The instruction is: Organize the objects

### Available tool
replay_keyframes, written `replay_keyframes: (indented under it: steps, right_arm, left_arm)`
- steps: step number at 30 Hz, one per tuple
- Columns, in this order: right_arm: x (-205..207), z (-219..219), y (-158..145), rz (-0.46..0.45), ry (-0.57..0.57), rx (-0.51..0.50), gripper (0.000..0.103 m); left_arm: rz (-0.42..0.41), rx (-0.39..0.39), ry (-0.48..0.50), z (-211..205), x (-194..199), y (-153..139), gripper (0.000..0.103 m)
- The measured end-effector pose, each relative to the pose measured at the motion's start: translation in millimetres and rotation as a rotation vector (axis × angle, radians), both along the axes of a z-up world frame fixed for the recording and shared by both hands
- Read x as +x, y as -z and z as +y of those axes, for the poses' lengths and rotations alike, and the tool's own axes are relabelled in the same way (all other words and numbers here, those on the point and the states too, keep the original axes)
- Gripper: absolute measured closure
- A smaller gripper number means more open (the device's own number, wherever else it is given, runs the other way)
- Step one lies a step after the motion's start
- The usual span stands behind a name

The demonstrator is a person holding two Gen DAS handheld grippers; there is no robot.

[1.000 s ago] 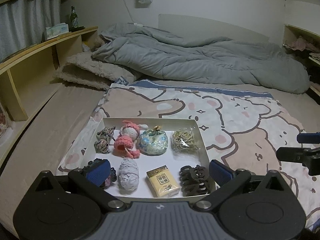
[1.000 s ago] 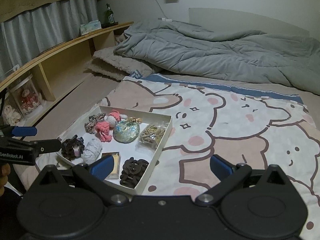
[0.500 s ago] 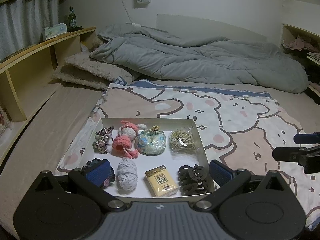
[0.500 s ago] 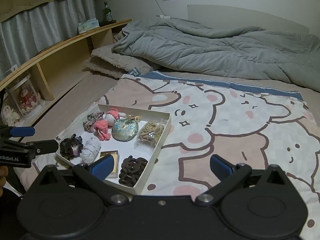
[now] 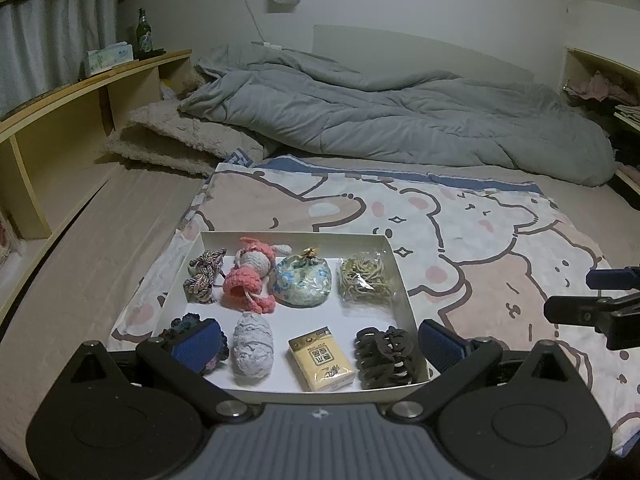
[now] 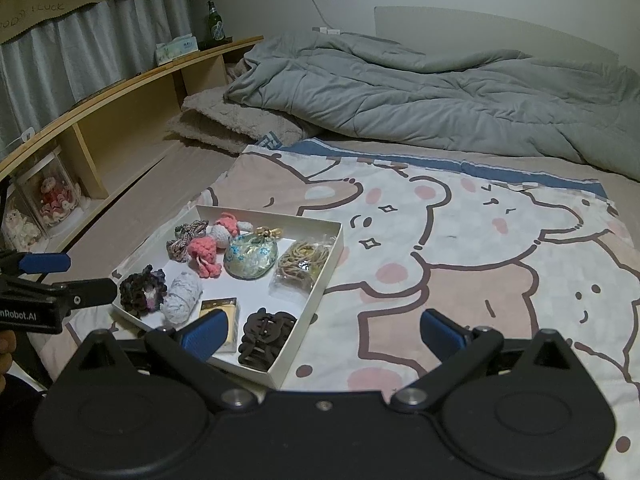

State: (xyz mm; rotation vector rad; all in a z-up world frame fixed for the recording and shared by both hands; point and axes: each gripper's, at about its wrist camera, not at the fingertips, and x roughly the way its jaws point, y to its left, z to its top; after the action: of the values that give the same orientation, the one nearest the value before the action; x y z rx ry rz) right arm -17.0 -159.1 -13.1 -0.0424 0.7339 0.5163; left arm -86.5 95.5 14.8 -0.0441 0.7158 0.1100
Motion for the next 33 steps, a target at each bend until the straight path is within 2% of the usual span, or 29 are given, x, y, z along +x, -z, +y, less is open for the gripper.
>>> replay_keyframes:
  steps: [33]
  right_arm:
    - [-3.2,2.0,5.3,0.018,-0.003,0.000,0.000]
  left_arm:
    - [0.015,0.006,0.000,0.1,2.9,0.4,0.000]
